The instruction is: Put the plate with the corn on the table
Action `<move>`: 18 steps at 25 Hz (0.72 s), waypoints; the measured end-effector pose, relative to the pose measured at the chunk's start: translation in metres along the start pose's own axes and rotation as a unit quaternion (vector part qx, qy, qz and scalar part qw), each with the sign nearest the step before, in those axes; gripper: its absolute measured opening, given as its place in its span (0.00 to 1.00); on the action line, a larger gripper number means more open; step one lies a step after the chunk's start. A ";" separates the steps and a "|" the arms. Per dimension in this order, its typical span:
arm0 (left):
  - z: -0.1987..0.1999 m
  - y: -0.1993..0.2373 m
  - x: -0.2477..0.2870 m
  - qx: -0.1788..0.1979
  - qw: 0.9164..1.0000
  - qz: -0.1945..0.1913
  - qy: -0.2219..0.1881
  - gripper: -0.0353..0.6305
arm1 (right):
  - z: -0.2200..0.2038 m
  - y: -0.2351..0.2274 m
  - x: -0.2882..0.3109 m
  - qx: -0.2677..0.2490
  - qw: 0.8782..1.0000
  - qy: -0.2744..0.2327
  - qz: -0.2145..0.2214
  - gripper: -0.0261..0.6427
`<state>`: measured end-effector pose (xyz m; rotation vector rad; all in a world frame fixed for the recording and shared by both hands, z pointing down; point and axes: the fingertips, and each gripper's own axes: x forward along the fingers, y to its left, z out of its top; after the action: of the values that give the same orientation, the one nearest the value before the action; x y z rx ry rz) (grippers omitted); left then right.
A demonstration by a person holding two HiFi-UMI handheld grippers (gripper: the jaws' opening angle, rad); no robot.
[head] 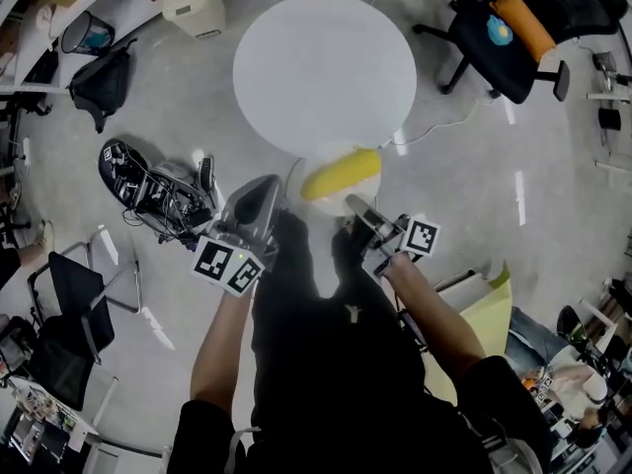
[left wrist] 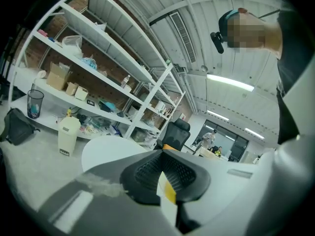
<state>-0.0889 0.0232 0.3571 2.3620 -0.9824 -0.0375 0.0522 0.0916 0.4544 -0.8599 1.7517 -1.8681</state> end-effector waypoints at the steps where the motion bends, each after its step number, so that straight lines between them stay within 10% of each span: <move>1: -0.003 0.002 0.001 0.000 1.000 0.000 0.001 0.06 | -0.001 -0.003 0.000 0.001 1.000 0.002 0.000 0.08; 18: -0.046 0.033 0.024 -0.010 1.000 -0.017 0.015 0.06 | -0.004 -0.065 0.010 0.015 1.000 0.006 -0.008 0.08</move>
<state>-0.0813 0.0115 0.4165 2.3552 -0.9234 -0.0256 0.0491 0.0940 0.5200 -0.8555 1.7237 -1.9101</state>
